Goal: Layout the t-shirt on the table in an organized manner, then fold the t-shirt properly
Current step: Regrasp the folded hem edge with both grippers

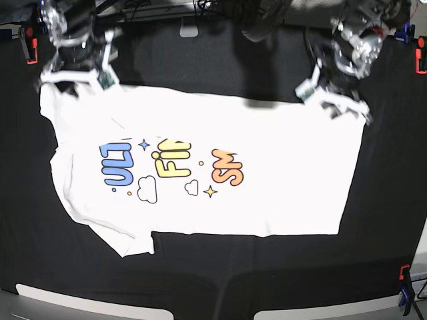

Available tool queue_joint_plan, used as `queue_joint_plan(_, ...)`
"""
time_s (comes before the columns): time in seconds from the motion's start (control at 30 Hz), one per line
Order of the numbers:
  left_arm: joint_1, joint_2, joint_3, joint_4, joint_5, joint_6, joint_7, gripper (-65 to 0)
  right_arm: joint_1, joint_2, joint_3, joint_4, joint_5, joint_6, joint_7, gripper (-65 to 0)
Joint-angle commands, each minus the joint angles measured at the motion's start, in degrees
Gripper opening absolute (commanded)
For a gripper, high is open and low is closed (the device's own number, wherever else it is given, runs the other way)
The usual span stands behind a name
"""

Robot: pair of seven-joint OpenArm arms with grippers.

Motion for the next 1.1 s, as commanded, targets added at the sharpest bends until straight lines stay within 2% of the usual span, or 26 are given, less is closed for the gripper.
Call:
queue_joint_plan(0.0,0.1,-1.0,-0.3,0.9,-0.3,0.5,-0.3,-45.8,-0.9,0.7,0.3,0.9,-1.2,-0.3,0.7,-32.1)
queue_joint_plan(0.1,0.4,-1.8,-0.3,-0.2,-3.7,0.5,0.1,-45.8,-2.2,0.7,0.3,0.9,-1.1,-0.4,0.6,-32.1)
queue_joint_plan(0.2,-0.2,-1.8,-0.3,-2.4,-2.9,0.5,-0.2,-45.8,-2.1,0.7,0.3,0.9,-1.2,-0.4,0.7,-32.1)
queue_joint_plan(0.33,-0.7,-1.7,-0.3,-4.8,0.4,0.5,-4.3,-45.8,-2.1,0.7,0.3,0.9,-1.1,-0.4,0.9,-32.1)
queue_joint_plan(0.5,-1.9,-1.7,-0.3,-6.2,-2.2,0.5,-5.1,-45.8,-2.1,0.7,0.3,0.9,-1.1,-0.4,0.9,-32.1)
queue_joint_plan(0.63,-2.4,-1.7,-0.3,-6.8,-2.3,0.5,-6.2,-45.8,-2.1,0.7,0.3,-0.5,-0.6,2.3,0.9,-32.1)
queue_joint_plan(0.7,-2.4,-1.7,-0.3,-6.8,-2.3,0.5,-6.3,-46.3,-2.1,0.7,0.3,-2.3,-0.7,2.6,0.9,-32.1)
queue_joint_plan(0.77,-2.4,-1.7,-0.3,-6.8,-2.3,0.5,-7.2,-50.3,-1.4,0.7,0.3,-5.0,-0.7,2.6,0.9,-32.1)
queue_joint_plan(0.87,-2.4,-1.7,-0.3,-6.8,-2.3,0.5,-8.5,-65.0,0.7,0.7,0.3,-10.3,-0.8,2.5,1.8,-32.1)
queue_joint_plan(0.97,-2.4,-1.7,-0.3,-6.8,-2.3,0.5,-8.6,-65.0,4.4,0.6,0.3,-15.0,-1.3,1.8,3.6,-32.1)
queue_joint_plan(1.07,-2.4,-1.7,-0.3,-6.8,-2.3,0.5,-8.6,-65.0,8.4,0.6,-0.9,-17.0,-1.4,2.5,4.1,-32.1)
